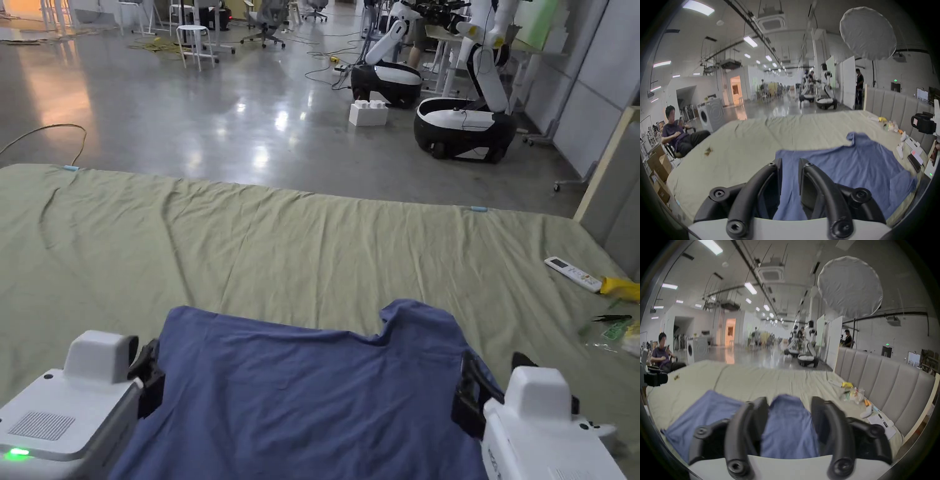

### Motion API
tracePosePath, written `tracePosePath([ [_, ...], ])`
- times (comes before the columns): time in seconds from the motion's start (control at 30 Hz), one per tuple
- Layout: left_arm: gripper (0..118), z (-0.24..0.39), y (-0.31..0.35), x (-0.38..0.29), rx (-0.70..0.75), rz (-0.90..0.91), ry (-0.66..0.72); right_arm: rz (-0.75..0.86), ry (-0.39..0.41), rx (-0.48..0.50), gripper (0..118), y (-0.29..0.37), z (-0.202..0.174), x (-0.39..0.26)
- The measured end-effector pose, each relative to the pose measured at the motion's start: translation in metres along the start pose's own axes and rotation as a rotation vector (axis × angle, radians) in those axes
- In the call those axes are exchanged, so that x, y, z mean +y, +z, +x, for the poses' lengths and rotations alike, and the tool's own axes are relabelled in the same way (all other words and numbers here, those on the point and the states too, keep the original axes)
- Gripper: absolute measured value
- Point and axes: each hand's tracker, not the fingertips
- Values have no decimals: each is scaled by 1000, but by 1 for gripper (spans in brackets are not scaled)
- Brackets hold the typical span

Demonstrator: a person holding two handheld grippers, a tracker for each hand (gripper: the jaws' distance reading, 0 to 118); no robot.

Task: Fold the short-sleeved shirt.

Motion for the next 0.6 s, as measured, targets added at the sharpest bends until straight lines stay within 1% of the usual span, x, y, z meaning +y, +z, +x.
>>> tracePosePath([
  [0.03,17,4,2,5,6,39,-5,34,3,-12,41,0,-3,5],
  [0.07,15,8,3,9,9,67,-6,38,-18,-21,26,-2,-6,8],
  [0.1,11,10,5,12,13,87,-6,75,-8,-37,18,-1,-8,12],
  [0.13,8,9,-2,11,19,109,3,104,2,-45,17,0,-10,16],
  [0.17,8,9,-1,13,29,128,13,80,-22,-34,14,-1,-10,17],
  [0.2,6,9,-1,15,37,141,23,92,-30,-31,7,-2,-12,20],
  [0.23,6,8,-1,15,41,153,35,96,-52,-26,4,-2,-12,22],
  [0.4,2,7,-6,16,39,152,81,115,-30,-25,2,-3,-18,26],
  [0.6,2,-6,-8,8,42,125,95,102,-44,-17,1,-4,-19,27],
])
